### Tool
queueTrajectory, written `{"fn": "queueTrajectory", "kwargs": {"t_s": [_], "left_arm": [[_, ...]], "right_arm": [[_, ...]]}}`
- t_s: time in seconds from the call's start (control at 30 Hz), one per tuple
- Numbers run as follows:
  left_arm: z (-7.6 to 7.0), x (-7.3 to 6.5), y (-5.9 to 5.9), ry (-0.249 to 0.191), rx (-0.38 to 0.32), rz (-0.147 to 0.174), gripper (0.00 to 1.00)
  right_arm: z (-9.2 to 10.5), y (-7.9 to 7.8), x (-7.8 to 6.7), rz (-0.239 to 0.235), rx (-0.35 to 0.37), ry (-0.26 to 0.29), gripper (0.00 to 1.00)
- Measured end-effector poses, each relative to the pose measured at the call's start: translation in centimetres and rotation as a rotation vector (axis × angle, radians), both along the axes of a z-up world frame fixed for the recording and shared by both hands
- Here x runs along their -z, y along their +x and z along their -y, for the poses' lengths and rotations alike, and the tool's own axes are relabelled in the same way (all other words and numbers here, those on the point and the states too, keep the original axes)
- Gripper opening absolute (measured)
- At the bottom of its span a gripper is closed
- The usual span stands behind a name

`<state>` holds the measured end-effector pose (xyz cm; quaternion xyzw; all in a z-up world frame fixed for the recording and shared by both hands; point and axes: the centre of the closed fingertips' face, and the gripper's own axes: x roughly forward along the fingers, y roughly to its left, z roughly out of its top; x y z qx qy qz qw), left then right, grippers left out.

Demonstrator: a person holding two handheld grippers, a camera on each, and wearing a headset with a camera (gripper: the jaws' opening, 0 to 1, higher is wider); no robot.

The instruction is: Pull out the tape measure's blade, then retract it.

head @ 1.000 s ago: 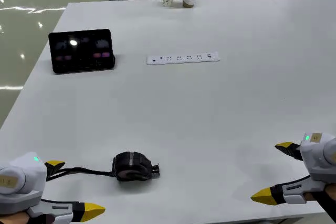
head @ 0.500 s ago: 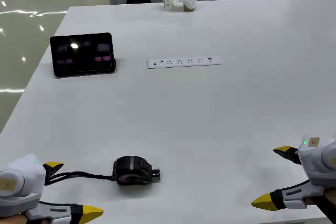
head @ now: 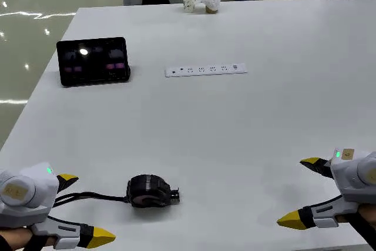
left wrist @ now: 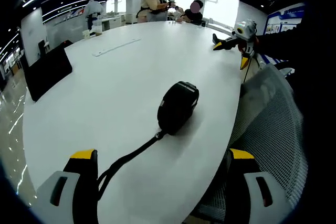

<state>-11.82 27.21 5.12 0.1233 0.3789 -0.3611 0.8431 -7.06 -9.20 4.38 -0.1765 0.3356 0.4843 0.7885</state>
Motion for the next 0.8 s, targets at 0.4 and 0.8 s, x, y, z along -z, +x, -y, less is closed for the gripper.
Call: {"fn": "queueTrajectory", "kwargs": {"t_s": [0.4, 0.8], "left_arm": [[0.6, -0.4, 1.5, 0.068, 0.068, 0.027, 0.99], [2.6, -0.5, 2.4, 0.085, 0.189, 0.017, 0.99]], "right_arm": [[-2.4, 0.5, 0.1, 0.011, -0.062, 0.007, 0.99], [-5.1, 1.6, 0.0, 0.033, -0.157, 0.002, 0.99]]}}
